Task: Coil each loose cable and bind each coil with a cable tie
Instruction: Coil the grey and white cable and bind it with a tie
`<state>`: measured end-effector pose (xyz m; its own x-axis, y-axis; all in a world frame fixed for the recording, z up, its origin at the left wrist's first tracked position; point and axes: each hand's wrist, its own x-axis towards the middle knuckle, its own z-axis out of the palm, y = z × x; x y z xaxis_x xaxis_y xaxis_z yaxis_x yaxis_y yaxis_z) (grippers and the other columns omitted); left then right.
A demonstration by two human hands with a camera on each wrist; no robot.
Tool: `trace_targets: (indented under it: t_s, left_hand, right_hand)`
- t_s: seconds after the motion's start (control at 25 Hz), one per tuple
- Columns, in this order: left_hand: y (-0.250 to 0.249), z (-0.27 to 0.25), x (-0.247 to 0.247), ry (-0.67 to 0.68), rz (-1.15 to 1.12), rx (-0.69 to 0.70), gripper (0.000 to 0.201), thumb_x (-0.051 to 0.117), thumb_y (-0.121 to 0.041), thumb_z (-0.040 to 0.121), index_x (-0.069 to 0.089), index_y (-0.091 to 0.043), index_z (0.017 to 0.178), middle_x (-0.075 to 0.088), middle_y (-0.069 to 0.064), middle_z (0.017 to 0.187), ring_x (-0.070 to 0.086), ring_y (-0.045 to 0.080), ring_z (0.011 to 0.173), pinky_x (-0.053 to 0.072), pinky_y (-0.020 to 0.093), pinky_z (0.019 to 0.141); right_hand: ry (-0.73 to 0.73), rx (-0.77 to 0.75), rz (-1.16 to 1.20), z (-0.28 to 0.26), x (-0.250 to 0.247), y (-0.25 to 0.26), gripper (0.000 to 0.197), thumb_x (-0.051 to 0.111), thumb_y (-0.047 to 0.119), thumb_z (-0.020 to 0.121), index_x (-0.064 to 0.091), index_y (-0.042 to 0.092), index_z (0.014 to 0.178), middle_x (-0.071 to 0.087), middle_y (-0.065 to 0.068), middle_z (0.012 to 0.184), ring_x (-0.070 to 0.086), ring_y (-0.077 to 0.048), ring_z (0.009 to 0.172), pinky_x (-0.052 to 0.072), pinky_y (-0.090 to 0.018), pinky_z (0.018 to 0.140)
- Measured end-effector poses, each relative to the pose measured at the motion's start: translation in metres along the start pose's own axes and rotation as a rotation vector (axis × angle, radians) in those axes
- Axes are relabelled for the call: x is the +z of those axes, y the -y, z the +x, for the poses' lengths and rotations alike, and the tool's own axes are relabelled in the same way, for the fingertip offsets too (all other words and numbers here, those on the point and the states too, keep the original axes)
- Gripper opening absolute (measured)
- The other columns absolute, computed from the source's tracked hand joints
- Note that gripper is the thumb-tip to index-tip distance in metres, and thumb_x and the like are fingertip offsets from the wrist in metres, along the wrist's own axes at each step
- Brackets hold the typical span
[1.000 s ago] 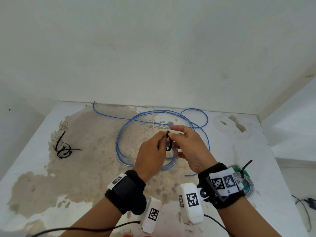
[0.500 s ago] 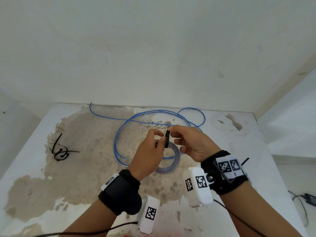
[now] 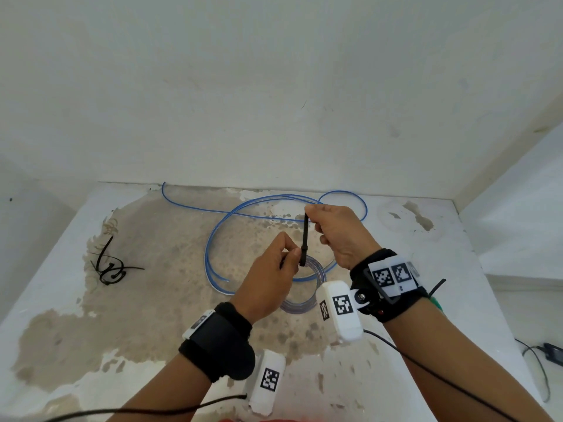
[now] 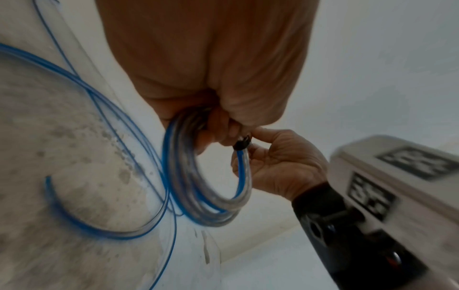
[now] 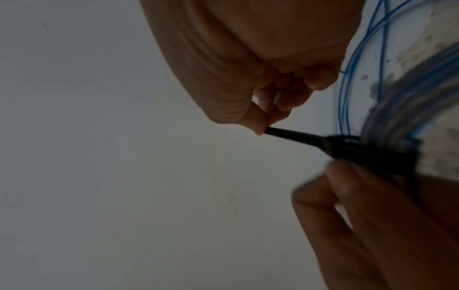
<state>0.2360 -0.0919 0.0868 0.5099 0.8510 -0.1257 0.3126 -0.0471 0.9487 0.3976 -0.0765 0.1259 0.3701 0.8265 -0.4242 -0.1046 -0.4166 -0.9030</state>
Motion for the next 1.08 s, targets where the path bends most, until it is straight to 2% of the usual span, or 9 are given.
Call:
trace_targets:
  t_s: [0.2, 0.32, 0.44, 0.6, 0.68, 0.8, 0.92, 1.0, 1.08]
  left_hand:
    - [0.004, -0.002, -0.005, 0.028, -0.077, -0.064, 0.019, 0.042, -0.030, 0.107, 0.044, -0.021, 0.090, 0.049, -0.011, 0.063, 0.033, 0.012, 0.050, 0.039, 0.037, 0.052]
    - [0.001, -0.004, -0.014, 0.029, -0.145, -0.122, 0.020, 0.042, -0.029, 0.107, 0.045, -0.016, 0.092, 0.047, -0.008, 0.066, 0.031, 0.010, 0.050, 0.039, 0.033, 0.051]
    - [0.001, -0.008, -0.018, 0.018, -0.175, -0.146, 0.020, 0.043, -0.029, 0.107, 0.046, -0.014, 0.094, 0.047, -0.013, 0.062, 0.032, 0.008, 0.049, 0.039, 0.029, 0.049]
    - [0.006, -0.008, -0.033, -0.012, -0.164, -0.164, 0.020, 0.045, -0.030, 0.106, 0.047, -0.014, 0.095, 0.049, -0.014, 0.060, 0.035, 0.008, 0.047, 0.040, 0.030, 0.049]
    - [0.008, -0.009, -0.042, 0.002, -0.133, -0.172, 0.021, 0.044, -0.033, 0.106, 0.048, -0.015, 0.095, 0.049, -0.010, 0.064, 0.035, 0.008, 0.048, 0.040, 0.031, 0.050]
    - [0.009, -0.010, -0.058, 0.036, -0.099, -0.191, 0.023, 0.043, -0.035, 0.106, 0.048, -0.016, 0.095, 0.049, -0.003, 0.070, 0.037, 0.007, 0.048, 0.042, 0.030, 0.050]
    - [0.012, -0.011, -0.076, 0.055, -0.111, -0.205, 0.023, 0.041, -0.035, 0.107, 0.047, -0.015, 0.095, 0.048, -0.003, 0.071, 0.037, 0.006, 0.050, 0.042, 0.028, 0.051]
    - [0.015, -0.013, -0.085, 0.074, -0.148, -0.204, 0.023, 0.040, -0.034, 0.107, 0.046, -0.015, 0.096, 0.045, -0.003, 0.070, 0.037, 0.005, 0.050, 0.041, 0.028, 0.050]
    - [0.019, -0.014, -0.093, 0.089, -0.179, -0.192, 0.022, 0.040, -0.032, 0.107, 0.045, -0.016, 0.094, 0.043, -0.005, 0.068, 0.036, 0.004, 0.048, 0.041, 0.028, 0.049]
  right_hand:
    - [-0.041, -0.091, -0.050, 0.000, 0.008, -0.004, 0.016, 0.063, 0.031, 0.099, 0.069, 0.019, 0.090, 0.062, 0.007, 0.083, 0.055, -0.009, 0.077, 0.042, -0.022, 0.065]
    - [0.161, 0.010, -0.002, -0.001, 0.003, -0.009, 0.025, 0.064, 0.042, 0.097, 0.070, 0.019, 0.104, 0.066, 0.005, 0.099, 0.063, -0.013, 0.088, 0.045, -0.025, 0.065]
    - [0.327, 0.126, -0.017, -0.001, -0.002, -0.023, 0.029, 0.064, 0.043, 0.097, 0.068, 0.023, 0.118, 0.068, -0.001, 0.111, 0.068, -0.019, 0.095, 0.050, -0.029, 0.071]
    - [0.389, 0.250, -0.033, -0.015, 0.013, -0.035, 0.035, 0.066, 0.043, 0.095, 0.073, 0.012, 0.111, 0.073, -0.004, 0.094, 0.069, -0.017, 0.082, 0.054, -0.026, 0.069]
    - [0.348, 0.176, -0.026, -0.019, 0.023, -0.037, 0.024, 0.068, 0.036, 0.095, 0.073, 0.014, 0.103, 0.072, -0.002, 0.088, 0.066, -0.014, 0.080, 0.052, -0.023, 0.065]
    - [0.251, -0.019, -0.017, -0.027, 0.040, -0.040, 0.015, 0.072, 0.029, 0.093, 0.072, 0.014, 0.093, 0.073, -0.005, 0.089, 0.064, -0.015, 0.079, 0.048, -0.027, 0.069]
    - [0.185, -0.231, -0.103, -0.037, 0.060, -0.038, 0.014, 0.072, 0.025, 0.093, 0.074, 0.011, 0.089, 0.072, -0.005, 0.082, 0.063, -0.009, 0.072, 0.049, -0.020, 0.067]
    - [0.138, -0.344, -0.182, -0.042, 0.070, -0.038, 0.014, 0.072, 0.029, 0.094, 0.076, 0.016, 0.090, 0.071, -0.004, 0.079, 0.062, -0.010, 0.071, 0.052, -0.028, 0.069]
    - [0.103, -0.399, -0.254, -0.042, 0.078, -0.039, 0.015, 0.071, 0.036, 0.094, 0.076, 0.023, 0.088, 0.071, -0.008, 0.080, 0.061, -0.019, 0.071, 0.053, -0.045, 0.075]
